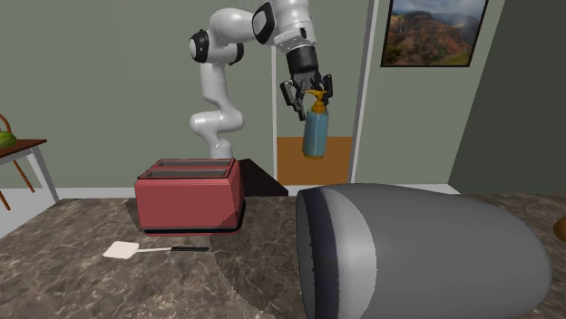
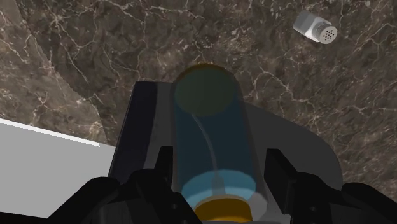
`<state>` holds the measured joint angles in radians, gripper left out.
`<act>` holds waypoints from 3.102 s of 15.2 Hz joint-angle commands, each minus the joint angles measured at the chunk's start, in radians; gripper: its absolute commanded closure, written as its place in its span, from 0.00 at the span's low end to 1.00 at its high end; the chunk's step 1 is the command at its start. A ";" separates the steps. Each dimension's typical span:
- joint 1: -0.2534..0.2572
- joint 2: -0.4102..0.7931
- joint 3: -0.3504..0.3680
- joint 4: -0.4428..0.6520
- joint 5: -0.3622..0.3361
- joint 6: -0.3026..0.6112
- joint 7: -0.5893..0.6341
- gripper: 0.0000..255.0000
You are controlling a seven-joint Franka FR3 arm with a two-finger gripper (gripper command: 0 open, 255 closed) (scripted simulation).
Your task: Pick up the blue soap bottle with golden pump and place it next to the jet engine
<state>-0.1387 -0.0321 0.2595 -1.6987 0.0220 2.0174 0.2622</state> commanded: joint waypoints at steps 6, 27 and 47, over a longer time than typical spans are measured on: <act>0.001 -0.009 0.000 -0.105 0.003 0.098 -0.002 1.00; 0.003 0.034 0.004 -0.341 -0.009 0.375 0.004 1.00; 0.010 0.160 -0.001 -0.475 -0.067 0.631 0.042 1.00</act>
<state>-0.1280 0.1225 0.2597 -2.1671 -0.0423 2.6353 0.3039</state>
